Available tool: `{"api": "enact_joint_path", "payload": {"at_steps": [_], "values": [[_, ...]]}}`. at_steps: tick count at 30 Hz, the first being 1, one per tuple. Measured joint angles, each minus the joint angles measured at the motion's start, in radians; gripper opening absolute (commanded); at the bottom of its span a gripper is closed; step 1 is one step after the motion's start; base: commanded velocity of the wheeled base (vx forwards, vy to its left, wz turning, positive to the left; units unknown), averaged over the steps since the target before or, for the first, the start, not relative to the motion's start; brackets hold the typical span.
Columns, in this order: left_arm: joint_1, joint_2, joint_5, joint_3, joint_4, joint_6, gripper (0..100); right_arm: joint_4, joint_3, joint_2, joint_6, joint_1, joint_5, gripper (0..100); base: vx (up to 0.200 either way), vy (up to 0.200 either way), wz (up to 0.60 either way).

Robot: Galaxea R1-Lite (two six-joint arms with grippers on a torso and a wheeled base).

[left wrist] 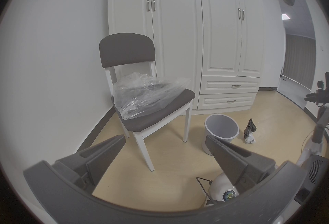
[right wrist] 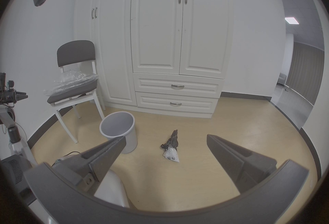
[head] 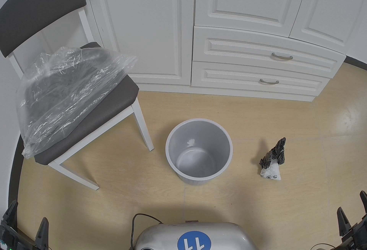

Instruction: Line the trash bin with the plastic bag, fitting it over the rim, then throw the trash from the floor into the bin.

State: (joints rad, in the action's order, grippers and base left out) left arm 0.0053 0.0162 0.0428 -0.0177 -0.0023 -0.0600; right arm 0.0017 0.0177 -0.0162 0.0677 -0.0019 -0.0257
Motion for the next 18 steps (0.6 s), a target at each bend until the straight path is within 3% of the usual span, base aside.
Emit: {"api": "enact_joint_path", "payload": {"at_steps": [11,18], "values": [[0.000,0.000,0.003,0.000,-0.001,-0.006,100,-0.002,0.000,0.000,0.006,0.001,-0.004,100,0.000,0.000,0.00],[0.000,0.000,-0.016,0.000,0.000,0.042,100,-0.003,0.000,0.000,-0.054,0.002,0.009,100,0.000,0.000,0.00]]}}
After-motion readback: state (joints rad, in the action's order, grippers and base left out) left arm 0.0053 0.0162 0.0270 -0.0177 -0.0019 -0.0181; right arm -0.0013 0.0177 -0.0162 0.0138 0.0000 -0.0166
